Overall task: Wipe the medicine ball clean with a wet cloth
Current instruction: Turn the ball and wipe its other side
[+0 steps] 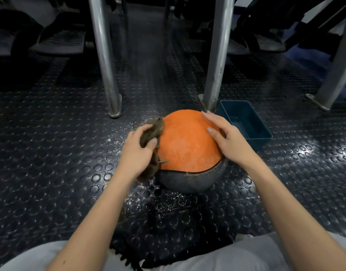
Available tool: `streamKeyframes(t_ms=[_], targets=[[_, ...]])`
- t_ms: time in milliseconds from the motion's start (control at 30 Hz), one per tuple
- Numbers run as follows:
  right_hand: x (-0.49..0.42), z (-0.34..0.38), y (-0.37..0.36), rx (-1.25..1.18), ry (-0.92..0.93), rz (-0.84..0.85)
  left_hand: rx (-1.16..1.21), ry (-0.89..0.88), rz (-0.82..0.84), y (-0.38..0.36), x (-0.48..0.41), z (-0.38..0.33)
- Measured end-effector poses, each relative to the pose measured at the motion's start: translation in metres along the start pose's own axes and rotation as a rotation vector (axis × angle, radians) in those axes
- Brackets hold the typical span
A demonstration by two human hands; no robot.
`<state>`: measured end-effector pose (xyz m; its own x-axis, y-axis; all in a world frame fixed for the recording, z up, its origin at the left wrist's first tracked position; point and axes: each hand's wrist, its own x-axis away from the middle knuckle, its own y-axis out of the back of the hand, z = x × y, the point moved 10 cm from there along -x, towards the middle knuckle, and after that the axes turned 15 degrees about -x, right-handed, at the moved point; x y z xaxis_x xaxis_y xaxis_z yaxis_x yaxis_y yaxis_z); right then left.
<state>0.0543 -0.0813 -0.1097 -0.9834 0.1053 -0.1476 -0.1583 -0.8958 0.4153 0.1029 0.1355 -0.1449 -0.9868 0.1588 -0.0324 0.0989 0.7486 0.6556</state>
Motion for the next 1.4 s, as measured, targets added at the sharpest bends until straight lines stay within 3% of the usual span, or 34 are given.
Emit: streamKeyframes(t_ms=[100, 267, 333, 400, 533, 600, 667, 767, 800, 867, 1000, 1100, 1267, 1333, 1400], targets=[[0.000, -0.004, -0.004, 0.009, -0.020, 0.005, -0.028, -0.036, -0.079, -0.003, 0.006, -0.010], [0.001, -0.003, -0.012, 0.063, 0.017, 0.010, -0.235, -0.450, -0.190, -0.015, 0.041, -0.068], [0.001, -0.001, -0.014, 0.084, 0.031, 0.020, -0.301, -0.522, -0.214, -0.018, 0.047, -0.075], [0.002, -0.001, -0.016, 0.092, 0.005, 0.048, -0.284, -0.473, -0.236, -0.012, 0.039, -0.067], [0.005, 0.001, -0.021, 0.110, -0.028, 0.085, -0.054, -0.049, -0.176, 0.001, 0.004, -0.008], [0.005, 0.000, -0.019, 0.102, -0.037, 0.087, 0.052, 0.052, -0.147, 0.000, 0.001, 0.006], [0.005, -0.001, -0.017, 0.090, -0.035, 0.086, -0.005, -0.057, -0.171, 0.001, 0.011, -0.013], [0.004, -0.003, -0.012, 0.060, -0.006, 0.078, -0.225, -0.426, -0.214, -0.011, 0.041, -0.067], [0.004, -0.003, -0.010, 0.034, 0.000, 0.080, -0.273, -0.471, -0.227, -0.013, 0.044, -0.072], [0.005, -0.002, -0.010, -0.023, -0.010, 0.089, -0.276, -0.369, -0.234, -0.006, 0.030, -0.059], [0.006, 0.000, -0.014, -0.029, -0.031, 0.100, -0.004, 0.062, -0.134, 0.003, 0.001, 0.009], [0.006, 0.002, -0.015, -0.019, -0.013, 0.094, -0.012, 0.000, -0.159, 0.001, 0.012, -0.010], [0.005, -0.002, -0.007, -0.053, 0.015, 0.054, -0.230, -0.380, -0.225, -0.011, 0.038, -0.064], [0.004, -0.004, -0.007, -0.071, -0.008, 0.059, -0.248, -0.355, -0.232, -0.006, 0.031, -0.059], [0.004, -0.004, -0.009, -0.068, -0.011, 0.059, -0.184, -0.187, -0.202, -0.002, 0.015, -0.034]])
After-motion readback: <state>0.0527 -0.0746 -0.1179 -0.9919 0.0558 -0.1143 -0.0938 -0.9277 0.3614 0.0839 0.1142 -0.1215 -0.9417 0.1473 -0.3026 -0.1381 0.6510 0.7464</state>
